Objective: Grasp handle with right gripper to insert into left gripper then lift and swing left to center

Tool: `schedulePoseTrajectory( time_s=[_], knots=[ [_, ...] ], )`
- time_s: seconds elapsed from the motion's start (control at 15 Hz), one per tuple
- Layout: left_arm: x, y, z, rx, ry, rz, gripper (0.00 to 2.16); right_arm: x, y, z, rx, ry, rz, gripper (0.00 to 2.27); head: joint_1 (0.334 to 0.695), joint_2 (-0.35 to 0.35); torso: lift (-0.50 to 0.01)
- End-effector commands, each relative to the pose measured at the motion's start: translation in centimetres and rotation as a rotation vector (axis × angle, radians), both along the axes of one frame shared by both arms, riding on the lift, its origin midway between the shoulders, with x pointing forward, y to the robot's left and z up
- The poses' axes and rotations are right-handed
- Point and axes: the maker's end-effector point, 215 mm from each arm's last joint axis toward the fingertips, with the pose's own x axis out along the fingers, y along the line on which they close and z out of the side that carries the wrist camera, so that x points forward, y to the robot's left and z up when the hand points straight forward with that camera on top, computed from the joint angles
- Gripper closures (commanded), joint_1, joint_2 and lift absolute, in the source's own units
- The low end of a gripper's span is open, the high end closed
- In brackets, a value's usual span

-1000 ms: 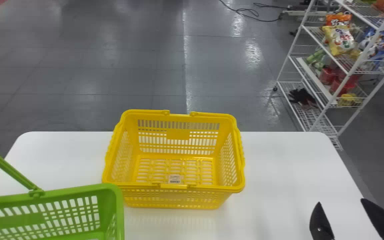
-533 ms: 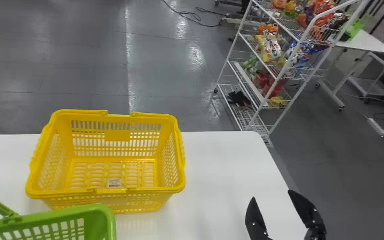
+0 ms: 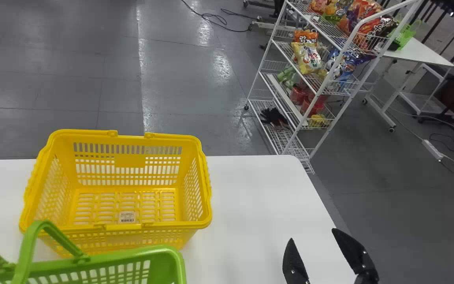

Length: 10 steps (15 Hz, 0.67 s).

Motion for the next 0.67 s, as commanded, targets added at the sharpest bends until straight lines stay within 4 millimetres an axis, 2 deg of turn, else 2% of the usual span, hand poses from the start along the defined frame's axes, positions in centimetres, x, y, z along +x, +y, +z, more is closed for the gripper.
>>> schedulePoseTrajectory(
  time_s=[0.0, 0.27, 0.6],
  knots=[
    [0.1, -1.5, -0.7, -0.002, 0.001, -0.019, 2.14, -0.1, 0.0, 0.0, 0.001, 0.001, -0.001, 0.13, 0.695, -0.35, -0.093],
    [0.4, -4.0, -1.5, 0.015, -0.015, -0.028, 2.14, -0.2, 0.1, 0.0, 0.004, 0.0, -0.002, 0.13, 0.695, -0.35, -0.093],
    [1.3, -5.3, -1.9, 0.021, -0.031, -0.018, 2.14, -0.3, 0.0, 0.0, 0.003, -0.001, -0.002, 0.13, 0.695, -0.35, -0.093]
  ],
)
